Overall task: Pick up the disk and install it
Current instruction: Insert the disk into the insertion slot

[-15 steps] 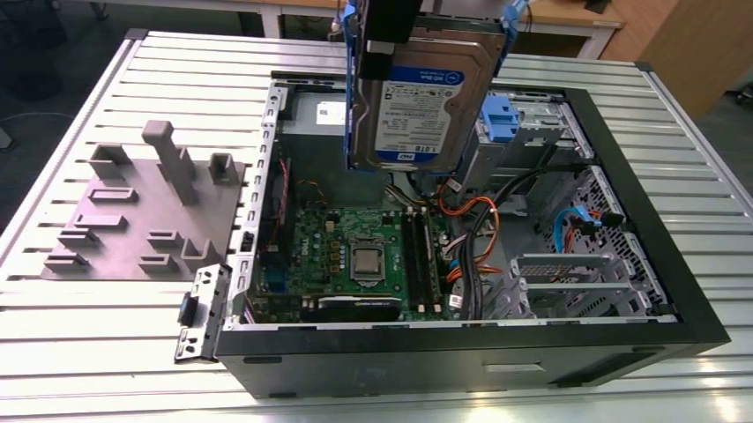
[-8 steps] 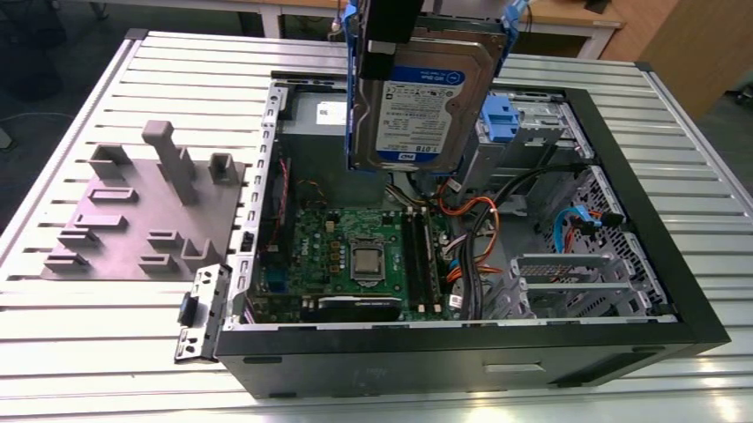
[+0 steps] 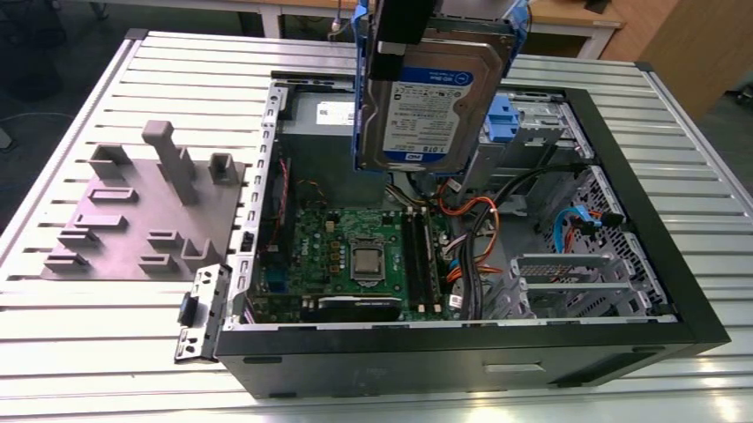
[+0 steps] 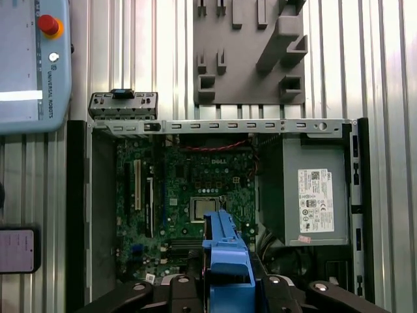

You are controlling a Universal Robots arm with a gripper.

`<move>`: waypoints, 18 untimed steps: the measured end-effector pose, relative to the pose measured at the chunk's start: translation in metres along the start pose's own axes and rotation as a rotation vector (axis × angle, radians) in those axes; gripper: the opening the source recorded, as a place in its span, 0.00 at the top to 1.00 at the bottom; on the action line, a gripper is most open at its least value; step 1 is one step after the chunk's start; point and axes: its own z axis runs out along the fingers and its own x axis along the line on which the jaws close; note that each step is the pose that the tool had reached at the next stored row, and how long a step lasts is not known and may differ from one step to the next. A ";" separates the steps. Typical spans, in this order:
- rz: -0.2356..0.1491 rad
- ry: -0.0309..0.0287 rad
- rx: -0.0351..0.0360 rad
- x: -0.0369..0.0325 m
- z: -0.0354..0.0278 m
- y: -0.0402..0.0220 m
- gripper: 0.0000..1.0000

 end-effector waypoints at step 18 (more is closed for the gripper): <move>0.000 0.0001 0.0000 0.0291 0.0059 -0.0165 0.64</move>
